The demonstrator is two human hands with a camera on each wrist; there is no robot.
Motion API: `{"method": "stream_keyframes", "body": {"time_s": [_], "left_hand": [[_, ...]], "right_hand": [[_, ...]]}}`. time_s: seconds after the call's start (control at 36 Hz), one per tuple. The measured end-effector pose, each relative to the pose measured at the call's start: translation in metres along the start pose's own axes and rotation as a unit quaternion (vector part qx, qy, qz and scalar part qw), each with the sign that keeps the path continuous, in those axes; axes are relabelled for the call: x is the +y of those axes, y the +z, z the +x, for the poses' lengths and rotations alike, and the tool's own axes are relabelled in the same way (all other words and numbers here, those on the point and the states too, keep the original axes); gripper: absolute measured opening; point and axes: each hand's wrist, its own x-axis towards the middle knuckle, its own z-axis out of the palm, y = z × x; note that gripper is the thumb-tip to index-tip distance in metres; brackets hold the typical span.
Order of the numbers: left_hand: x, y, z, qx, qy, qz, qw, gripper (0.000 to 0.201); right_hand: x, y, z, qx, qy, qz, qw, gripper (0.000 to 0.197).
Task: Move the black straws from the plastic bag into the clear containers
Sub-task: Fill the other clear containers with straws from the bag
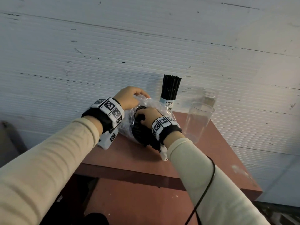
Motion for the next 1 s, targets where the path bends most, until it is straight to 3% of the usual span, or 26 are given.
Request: {"method": "stream_keyframes", "body": {"time_s": [0.08,0.25,0.44,0.72,0.83,0.94,1.0], "left_hand": [[0.004,-0.007,0.002,0.020,0.004,0.005,1.000,0.053],[0.000,-0.021,0.006,0.062,0.010,-0.009,0.998,0.054],[-0.026,-0.019,0.002,-0.029,-0.019,-0.015,0.999,0.046],[-0.029,-0.012,0.002,-0.042,-0.004,-0.028,0.999,0.043],[-0.029,-0.009,-0.001,-0.065,-0.009,-0.019,0.998,0.041],[-0.026,-0.001,-0.010,-0.063,0.009,0.084,0.994,0.058],[-0.016,0.007,-0.018,-0.042,0.055,0.137,0.988,0.066]], "right_hand": [[0.000,0.005,0.003,0.071,-0.015,0.042,0.996,0.040],[-0.006,0.007,0.016,0.144,-0.050,0.063,0.986,0.039],[-0.010,0.004,0.018,0.108,-0.049,0.027,0.993,0.036],[0.000,-0.005,-0.012,0.142,-0.097,0.028,0.985,0.037],[0.013,-0.022,-0.039,0.116,-0.097,0.056,0.987,0.036],[0.030,-0.037,-0.073,0.088,-0.095,0.094,0.987,0.035],[0.036,-0.044,-0.091,0.089,-0.099,0.104,0.986,0.034]]}}
